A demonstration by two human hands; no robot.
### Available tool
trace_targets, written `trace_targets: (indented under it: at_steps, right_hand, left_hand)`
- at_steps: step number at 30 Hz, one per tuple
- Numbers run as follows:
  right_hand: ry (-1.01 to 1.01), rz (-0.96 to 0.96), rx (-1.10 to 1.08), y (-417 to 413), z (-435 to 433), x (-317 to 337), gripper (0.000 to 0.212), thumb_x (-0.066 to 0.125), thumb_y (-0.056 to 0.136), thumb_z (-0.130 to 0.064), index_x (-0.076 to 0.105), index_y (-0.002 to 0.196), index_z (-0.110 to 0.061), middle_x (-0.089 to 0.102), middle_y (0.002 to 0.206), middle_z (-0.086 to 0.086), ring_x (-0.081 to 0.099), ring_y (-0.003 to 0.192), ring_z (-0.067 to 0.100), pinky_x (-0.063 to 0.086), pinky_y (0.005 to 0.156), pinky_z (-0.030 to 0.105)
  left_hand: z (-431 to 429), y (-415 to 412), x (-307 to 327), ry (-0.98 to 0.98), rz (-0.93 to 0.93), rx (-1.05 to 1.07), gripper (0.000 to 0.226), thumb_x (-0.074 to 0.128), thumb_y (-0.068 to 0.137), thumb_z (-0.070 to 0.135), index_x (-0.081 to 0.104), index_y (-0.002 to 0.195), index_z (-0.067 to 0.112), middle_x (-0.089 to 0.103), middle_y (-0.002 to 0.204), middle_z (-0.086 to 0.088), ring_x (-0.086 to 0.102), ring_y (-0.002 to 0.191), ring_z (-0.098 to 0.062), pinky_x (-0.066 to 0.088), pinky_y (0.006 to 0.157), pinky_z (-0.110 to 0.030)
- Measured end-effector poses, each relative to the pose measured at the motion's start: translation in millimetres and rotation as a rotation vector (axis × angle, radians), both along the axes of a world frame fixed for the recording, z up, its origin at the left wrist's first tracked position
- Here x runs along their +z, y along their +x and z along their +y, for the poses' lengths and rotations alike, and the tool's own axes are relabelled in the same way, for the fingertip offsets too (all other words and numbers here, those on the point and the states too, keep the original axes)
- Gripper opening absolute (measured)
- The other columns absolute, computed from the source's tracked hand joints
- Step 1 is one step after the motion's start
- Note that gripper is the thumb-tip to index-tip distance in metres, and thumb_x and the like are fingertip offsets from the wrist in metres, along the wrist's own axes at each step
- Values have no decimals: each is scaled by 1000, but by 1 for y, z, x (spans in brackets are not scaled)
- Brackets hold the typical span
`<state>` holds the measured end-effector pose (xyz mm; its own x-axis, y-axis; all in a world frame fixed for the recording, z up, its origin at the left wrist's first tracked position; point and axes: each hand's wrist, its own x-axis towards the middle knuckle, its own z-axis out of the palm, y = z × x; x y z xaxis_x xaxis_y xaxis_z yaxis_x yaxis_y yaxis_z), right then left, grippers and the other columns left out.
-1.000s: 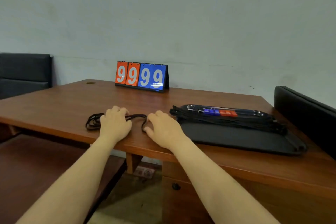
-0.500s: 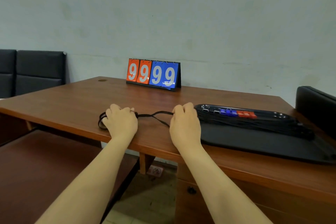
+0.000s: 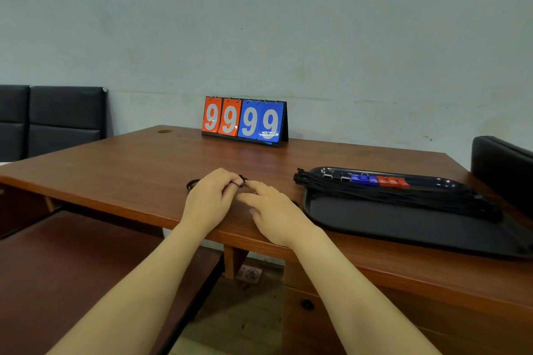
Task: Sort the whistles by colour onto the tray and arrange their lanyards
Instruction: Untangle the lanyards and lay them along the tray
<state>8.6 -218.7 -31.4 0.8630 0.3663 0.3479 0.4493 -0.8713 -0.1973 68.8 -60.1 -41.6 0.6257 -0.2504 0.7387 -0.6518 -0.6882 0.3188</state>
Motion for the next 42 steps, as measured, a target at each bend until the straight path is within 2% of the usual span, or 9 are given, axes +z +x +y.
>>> trace_targets:
  at_steps: [4,8,12,14,17,20,26,35,42]
  right_hand:
    - [8,-159,-72,3,-1,-5,40,45,96,-16,51,133,-31,32,140,1,42,119,26,44,96,40]
    - [-7,-176,-37,4,-1,-5,44,45,95,-14,46,138,-24,30,149,-3,44,122,25,43,98,41]
    - [159,-110,34,4,-3,-5,57,48,94,-10,33,147,-27,28,152,-8,41,131,19,40,106,41]
    - [229,-85,80,1,-4,-3,62,49,94,-7,29,148,-29,22,155,-11,36,136,15,36,111,35]
    - [342,-136,-2,-3,-4,0,58,49,95,-8,31,147,-27,24,151,-9,44,128,12,40,103,24]
    - [437,-268,-210,-4,-5,1,42,49,96,-14,43,138,-19,34,138,-2,57,105,12,49,86,20]
    - [541,-439,-477,-5,-32,23,32,49,96,-21,52,128,-16,43,129,2,61,88,12,54,81,28]
    - [610,-491,-832,-25,-151,43,26,44,99,-28,64,103,-11,59,108,9,54,74,16,41,63,28]
    - [726,-474,-892,-35,-168,24,14,52,95,-17,62,103,-13,54,118,10,54,75,16,49,64,33]
  left_hand:
    - [0,0,1,32,-12,-32,13,56,92,19,68,95,17,57,88,9,53,79,-7,40,66,-18]
    - [1,-1,1,-4,-13,-42,24,52,89,35,67,95,17,53,88,10,51,76,-5,45,64,-22]
    - [2,2,1,60,18,60,51,47,70,48,58,112,22,49,112,5,45,102,-11,33,89,-33]
    - [-2,6,2,137,80,77,56,55,76,52,48,125,27,51,123,8,45,114,-12,26,98,-36]
    - [-7,10,3,165,158,102,29,53,91,43,53,115,27,62,101,12,56,101,-12,25,106,-40]
    - [-6,8,7,180,140,196,12,45,97,29,55,89,28,60,77,9,57,83,-16,29,100,-38]
    - [-6,9,6,118,172,303,17,41,99,28,52,86,25,55,69,8,49,69,-15,30,85,-35]
    - [-7,11,8,171,237,417,17,43,97,29,56,90,20,55,85,2,54,82,-21,32,85,-39]
    - [-5,8,11,3,393,578,20,41,96,19,57,104,11,54,105,-9,47,77,-22,34,82,-40]
